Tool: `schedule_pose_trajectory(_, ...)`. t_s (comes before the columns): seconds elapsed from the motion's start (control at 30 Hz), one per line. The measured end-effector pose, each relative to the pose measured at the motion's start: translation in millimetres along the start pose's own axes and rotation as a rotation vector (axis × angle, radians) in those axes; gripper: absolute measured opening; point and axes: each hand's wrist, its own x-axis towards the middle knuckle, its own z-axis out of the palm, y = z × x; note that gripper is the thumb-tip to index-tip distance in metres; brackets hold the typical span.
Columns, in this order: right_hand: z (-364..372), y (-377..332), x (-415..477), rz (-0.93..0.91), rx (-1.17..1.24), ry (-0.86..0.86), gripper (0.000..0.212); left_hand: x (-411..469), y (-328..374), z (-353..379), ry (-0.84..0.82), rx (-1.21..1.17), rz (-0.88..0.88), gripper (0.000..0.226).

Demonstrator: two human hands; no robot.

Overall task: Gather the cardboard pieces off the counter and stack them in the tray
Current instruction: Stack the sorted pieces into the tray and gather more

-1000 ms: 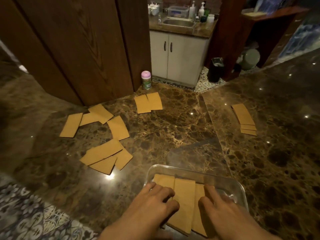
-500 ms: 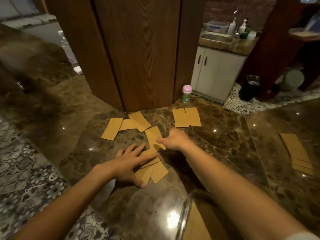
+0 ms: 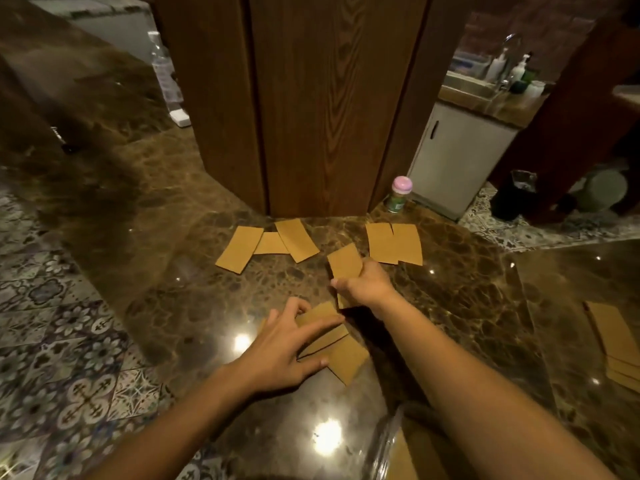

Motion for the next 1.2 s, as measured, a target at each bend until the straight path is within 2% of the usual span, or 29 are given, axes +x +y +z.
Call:
schedule_pose_trajectory(0.1,-39,12,-20,-0.02,0.339,-0.006,0.038,0,11,-3,0.047,-0.275,-0.083,0.09)
schedule_pose_trajectory(0.17,-66,16,-42,-0.016,0.541,-0.045,0.032,2,22,-7,0.097,-0.434,-0.092,0.094)
schedule_pose_trajectory(0.23,-93,26,-73,-0.056,0.695,-0.082,0.037,6,45,-11,0.17,-0.532,-0.102,0.084)
schedule_pose_trajectory(0.3,-109,36,-105,-0.137,0.779,-0.103,0.044,7,72,-18,0.22,-0.814,-0.179,0.059)
schedule_pose_trajectory(0.33,-115,42,-118,-0.192,0.799,-0.114,0.043,8,87,-23,0.196,-1.056,-0.25,0.047)
schedule_pose_trajectory(0.37,-123,47,-134,-0.257,0.817,-0.135,0.04,10,104,-27,0.127,-1.277,-0.297,0.047)
schedule_pose_trajectory(0.43,-132,50,-156,-0.375,0.793,-0.185,0.038,10,129,-35,-0.053,-1.488,-0.283,0.045)
schedule_pose_trajectory(0.57,-160,45,-175,-0.433,0.528,-0.064,0.039,16,170,-48,-0.438,-1.49,-0.176,0.042)
schedule_pose_trajectory(0.63,-181,44,-178,-0.422,0.356,-0.065,0.034,23,186,-52,-0.593,-1.433,-0.073,0.04)
schedule_pose_trajectory(0.73,-205,49,-179,-0.344,0.313,-0.096,0.031,30,206,-56,-0.676,-1.374,0.026,0.03)
schedule_pose_trajectory(0.8,-213,54,-180,-0.327,0.432,0.043,0.028,32,210,-54,-0.644,-1.443,0.009,0.03)
schedule_pose_trajectory(0.9,-223,65,-185,-0.304,0.594,0.265,0.028,34,211,-46,-0.562,-1.529,0.007,0.042)
schedule_pose_trajectory(1.07,-222,87,-200,-0.299,0.765,0.384,0.025,37,230,-37,-0.159,-1.464,-0.117,0.034)
schedule_pose_trajectory(1.2,-198,97,-211,-0.305,0.792,0.437,0.022,34,258,-30,-0.011,-1.408,-0.041,0.028)
